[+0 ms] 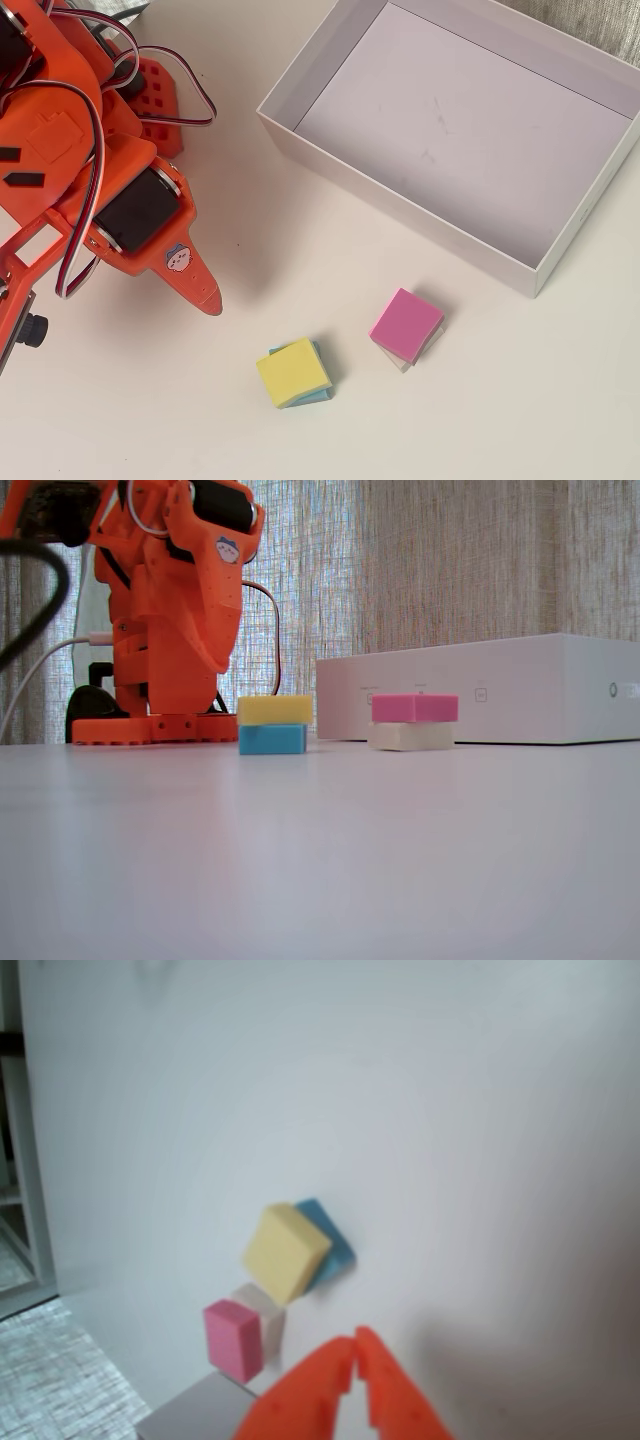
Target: Grasp the yellow cuboid and put it in the bin.
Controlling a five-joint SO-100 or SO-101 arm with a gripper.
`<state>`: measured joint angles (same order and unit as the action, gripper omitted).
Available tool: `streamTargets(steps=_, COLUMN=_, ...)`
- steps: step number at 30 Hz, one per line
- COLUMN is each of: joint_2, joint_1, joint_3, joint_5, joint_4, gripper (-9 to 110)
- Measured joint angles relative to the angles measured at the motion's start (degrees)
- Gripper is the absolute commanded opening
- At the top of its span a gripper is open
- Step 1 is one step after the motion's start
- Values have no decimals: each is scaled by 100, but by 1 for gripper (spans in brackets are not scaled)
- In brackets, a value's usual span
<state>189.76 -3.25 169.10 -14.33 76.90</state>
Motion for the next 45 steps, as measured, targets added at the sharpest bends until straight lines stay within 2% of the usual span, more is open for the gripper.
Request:
streamTargets(steps=11, joint_2=0, joint_1=211, joint_3=0, joint_5=-149, joint_4=0, gripper=-8)
streamTargets(steps=14, joint_2=0, joint_1=211, joint_3=0, joint_5=-149, joint_4=0, gripper=7)
streamTargets(steps=19, joint_2=-457, joint_1=211, joint_3=-167, joint_5=-149, joint_4=-738, gripper=20)
streamTargets(steps=23, joint_2=-1521, joint_1=475, joint_3=-1327, joint_5=176, joint_4=-1661, gripper=20)
streamTargets(steps=27, joint_2=-2979, joint_1=844, joint_3=-3199, joint_5=650, joint_4=-1529, gripper=20)
streamTargets(steps=33, joint_2=-5326, joint_1=1433, joint_3=-6645, joint_5=1784, joint_4=-325, gripper=20)
streamTargets(steps=39, joint_2=-7673, joint_1=1652, joint_3=-9826, joint_5=2953, joint_4=1424, gripper=20)
streamTargets(steps=42, joint_2=-8218, joint_1=1538, joint_3=-9712, joint_5=3059, joint_4=1714, gripper=21)
streamTargets(steps=45, joint_2=-8147, joint_1=1222, joint_3=-8754, joint_5=3050, joint_4=1494, gripper=21)
